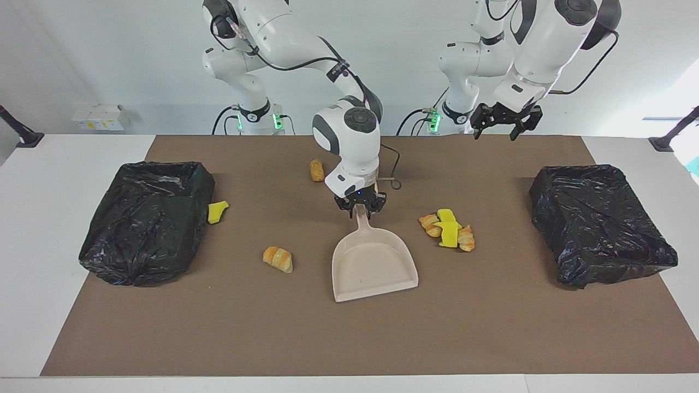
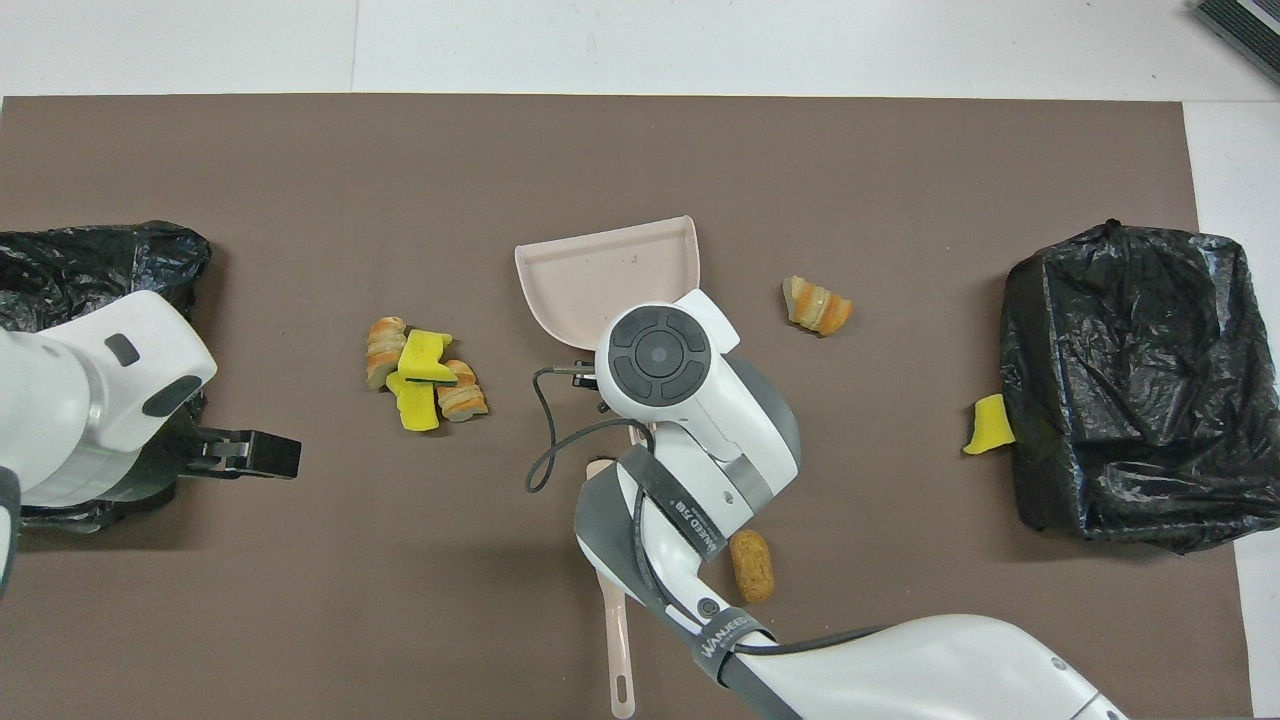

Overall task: Sweep and dump trash in bin
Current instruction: 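Lift the dustpan with the right gripper while the left gripper reaches forward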

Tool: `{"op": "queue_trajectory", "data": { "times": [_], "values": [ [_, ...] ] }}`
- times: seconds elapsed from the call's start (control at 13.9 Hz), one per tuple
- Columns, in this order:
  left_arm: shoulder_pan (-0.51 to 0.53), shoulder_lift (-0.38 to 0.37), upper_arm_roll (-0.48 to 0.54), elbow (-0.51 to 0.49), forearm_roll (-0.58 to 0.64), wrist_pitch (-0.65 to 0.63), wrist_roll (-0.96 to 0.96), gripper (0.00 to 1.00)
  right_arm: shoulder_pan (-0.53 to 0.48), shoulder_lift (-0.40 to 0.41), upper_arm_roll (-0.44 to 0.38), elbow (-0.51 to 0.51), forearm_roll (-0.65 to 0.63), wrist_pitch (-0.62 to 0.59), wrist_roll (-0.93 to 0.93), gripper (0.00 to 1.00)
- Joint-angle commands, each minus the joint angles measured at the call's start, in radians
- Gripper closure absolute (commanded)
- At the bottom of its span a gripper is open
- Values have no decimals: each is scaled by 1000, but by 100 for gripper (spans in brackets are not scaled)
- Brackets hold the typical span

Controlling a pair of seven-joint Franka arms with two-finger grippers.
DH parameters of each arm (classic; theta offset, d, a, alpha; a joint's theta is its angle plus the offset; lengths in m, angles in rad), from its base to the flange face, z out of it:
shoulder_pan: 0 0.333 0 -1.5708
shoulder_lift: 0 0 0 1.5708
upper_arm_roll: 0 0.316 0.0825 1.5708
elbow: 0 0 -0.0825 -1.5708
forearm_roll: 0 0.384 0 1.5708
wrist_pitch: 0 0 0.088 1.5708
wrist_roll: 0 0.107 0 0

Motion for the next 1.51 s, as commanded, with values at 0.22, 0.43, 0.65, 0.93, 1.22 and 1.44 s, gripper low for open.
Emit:
{"op": "queue_trajectory", "data": {
  "times": [0.22,0.43,0.65,0.93,1.22,1.44],
  "values": [
    [-51,-35,14,-69,-12,33,-32,0,-19,-6,0,-2,-25,-8,-124,100],
    [-112,-37,14,-125,-12,141,-106,0,-68,-27,0,-7,-5,-19,-281,100],
    [-189,-38,14,-181,-12,198,-181,0,-115,-58,1,-7,-3,-33,-312,100],
    [-354,-22,14,-223,-12,250,-352,0,-147,-84,0,-10,0,-71,-511,100],
    [-506,-12,14,-309,-12,351,-508,0,-213,-99,0,-3,1,-146,-864,100],
    [-618,66,14,-365,-12,488,-645,0,-278,-110,-2,-9,0,-220,-1066,100]
  ]
}}
